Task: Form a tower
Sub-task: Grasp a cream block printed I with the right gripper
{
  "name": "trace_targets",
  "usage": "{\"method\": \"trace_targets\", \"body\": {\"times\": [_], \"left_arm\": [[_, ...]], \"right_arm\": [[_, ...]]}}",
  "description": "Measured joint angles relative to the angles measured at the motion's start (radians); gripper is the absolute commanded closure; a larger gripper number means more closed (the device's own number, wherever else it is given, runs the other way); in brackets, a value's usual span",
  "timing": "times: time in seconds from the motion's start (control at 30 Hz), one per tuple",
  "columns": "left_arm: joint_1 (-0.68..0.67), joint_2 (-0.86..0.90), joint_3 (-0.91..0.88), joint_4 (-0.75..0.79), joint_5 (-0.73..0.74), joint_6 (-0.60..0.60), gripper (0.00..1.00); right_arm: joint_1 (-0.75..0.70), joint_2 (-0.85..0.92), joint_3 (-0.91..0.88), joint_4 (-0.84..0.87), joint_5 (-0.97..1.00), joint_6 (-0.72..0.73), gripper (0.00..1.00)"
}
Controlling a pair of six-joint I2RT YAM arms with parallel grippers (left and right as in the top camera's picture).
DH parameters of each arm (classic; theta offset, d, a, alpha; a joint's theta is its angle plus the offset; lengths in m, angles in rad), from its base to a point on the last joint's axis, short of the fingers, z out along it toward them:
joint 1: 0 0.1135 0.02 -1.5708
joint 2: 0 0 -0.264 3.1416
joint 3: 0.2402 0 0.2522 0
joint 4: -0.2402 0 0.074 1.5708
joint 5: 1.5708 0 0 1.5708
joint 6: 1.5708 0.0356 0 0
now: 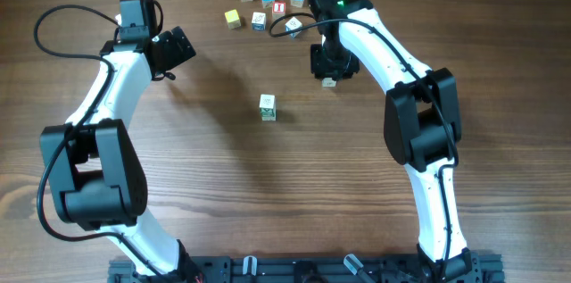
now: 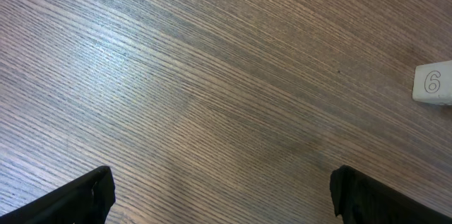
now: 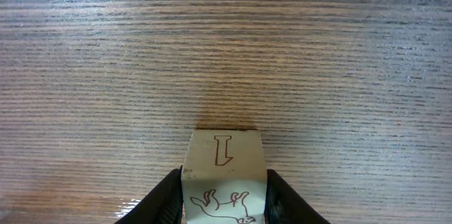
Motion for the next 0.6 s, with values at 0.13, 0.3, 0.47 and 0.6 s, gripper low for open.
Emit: {"method": "trace_targets", "body": {"times": [0.13, 0.3, 0.47, 0.6], "left_arm": [[0.000, 0.000, 0.000, 0.000, 0.000, 0.000, 0.00], [0.000, 0.000, 0.000, 0.000, 0.000, 0.000, 0.00], [0.000, 0.000, 0.000, 0.000, 0.000, 0.000, 0.00], [0.000, 0.000, 0.000, 0.000, 0.000, 0.000, 0.00]], "right_arm": [[0.000, -0.001, 0.000, 0.000, 0.000, -0.018, 0.73], [0.000, -0.001, 0.000, 0.000, 0.001, -0.047, 0.57], [0.000, -0.001, 0.000, -0.018, 0.000, -0.064, 0.62], [0.000, -0.001, 0.000, -0.019, 0.000, -0.064, 0.69]]}}
